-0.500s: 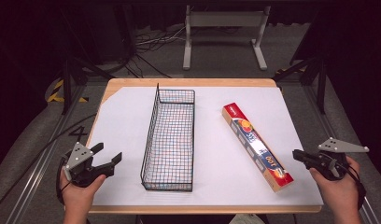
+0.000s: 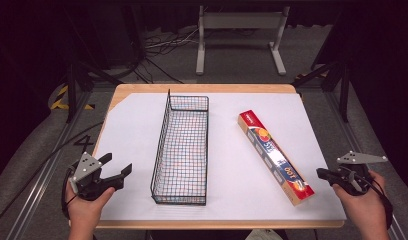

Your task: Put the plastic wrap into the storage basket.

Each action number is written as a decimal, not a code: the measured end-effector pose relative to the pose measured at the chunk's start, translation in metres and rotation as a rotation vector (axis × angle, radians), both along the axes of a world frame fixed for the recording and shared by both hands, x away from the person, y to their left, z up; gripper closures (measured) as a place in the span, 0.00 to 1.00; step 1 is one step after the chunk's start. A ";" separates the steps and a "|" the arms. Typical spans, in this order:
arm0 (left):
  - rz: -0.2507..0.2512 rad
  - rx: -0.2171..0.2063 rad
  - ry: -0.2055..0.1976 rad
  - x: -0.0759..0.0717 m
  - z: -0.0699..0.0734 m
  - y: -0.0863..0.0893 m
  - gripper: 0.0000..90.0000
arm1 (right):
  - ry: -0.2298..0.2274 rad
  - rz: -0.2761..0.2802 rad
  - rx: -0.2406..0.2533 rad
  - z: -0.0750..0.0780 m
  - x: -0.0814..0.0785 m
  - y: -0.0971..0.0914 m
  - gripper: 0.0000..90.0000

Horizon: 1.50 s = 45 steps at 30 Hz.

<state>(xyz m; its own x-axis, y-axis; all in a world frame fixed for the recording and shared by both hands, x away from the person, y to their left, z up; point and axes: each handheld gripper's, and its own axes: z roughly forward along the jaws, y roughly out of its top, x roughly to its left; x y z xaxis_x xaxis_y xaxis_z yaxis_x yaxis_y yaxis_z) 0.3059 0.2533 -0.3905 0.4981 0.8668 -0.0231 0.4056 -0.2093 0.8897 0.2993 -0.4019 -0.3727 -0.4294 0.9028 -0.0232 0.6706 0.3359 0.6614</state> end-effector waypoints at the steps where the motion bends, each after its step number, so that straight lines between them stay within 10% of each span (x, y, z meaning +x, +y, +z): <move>1: -0.002 -0.001 0.001 0.000 0.000 0.000 0.26 | 0.013 -0.003 -0.006 -0.002 -0.001 0.000 0.99; 19: -0.005 -0.013 0.001 0.002 0.000 -0.001 0.26 | 0.256 0.049 -0.049 -0.023 -0.006 0.016 1.00; 45: 0.002 -0.015 0.005 0.003 -0.001 0.001 0.25 | 0.256 0.219 -0.028 -0.035 -0.004 0.065 1.00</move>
<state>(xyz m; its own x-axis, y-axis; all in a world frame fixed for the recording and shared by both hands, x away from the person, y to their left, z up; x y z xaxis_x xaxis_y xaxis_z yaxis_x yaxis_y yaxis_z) 0.3090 0.2543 -0.3917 0.4961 0.8674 -0.0385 0.4108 -0.1955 0.8905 0.2949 -0.3365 -0.4079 -0.6081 0.7890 0.0873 0.7237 0.5059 0.4694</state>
